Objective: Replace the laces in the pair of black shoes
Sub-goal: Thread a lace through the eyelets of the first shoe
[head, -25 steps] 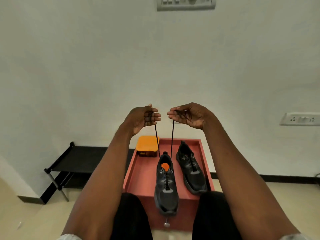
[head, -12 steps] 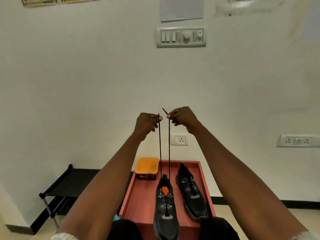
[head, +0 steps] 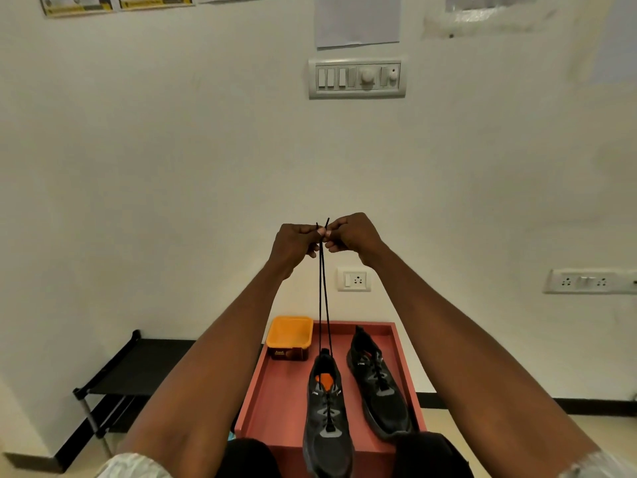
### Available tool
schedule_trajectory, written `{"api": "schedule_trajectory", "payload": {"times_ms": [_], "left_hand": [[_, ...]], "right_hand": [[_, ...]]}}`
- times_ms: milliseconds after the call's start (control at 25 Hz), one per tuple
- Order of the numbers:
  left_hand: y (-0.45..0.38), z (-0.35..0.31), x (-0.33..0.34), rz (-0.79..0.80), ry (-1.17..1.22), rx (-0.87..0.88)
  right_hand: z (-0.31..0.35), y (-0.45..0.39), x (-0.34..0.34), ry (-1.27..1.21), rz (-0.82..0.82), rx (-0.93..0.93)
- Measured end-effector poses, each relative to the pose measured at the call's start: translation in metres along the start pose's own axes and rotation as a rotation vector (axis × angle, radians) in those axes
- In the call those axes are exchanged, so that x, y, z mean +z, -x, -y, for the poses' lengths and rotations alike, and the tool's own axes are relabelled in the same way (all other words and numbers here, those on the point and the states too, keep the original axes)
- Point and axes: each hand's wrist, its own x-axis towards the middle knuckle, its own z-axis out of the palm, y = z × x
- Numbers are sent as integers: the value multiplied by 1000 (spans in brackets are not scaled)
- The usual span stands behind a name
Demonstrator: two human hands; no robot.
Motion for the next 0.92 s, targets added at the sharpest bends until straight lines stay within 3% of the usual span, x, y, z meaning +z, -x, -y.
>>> {"api": "schedule_trajectory", "payload": {"times_ms": [320,520,640,800,920], "left_hand": [[5,4,-2,-97,-98,64],[11,7,-5,-55,183,-60],[15,13,-16,-75,285,-76],[19,51,-40,-141,63,-122],[35,95,-40,11,-254,-248]], "right_hand": [[-7,8,9,-222,-38,96],[-54,14,28,129,270,181],[-75,21,36,281,300,189],[-92,15,26,476,220,190],[-91,7,21,601,209,211]]}}
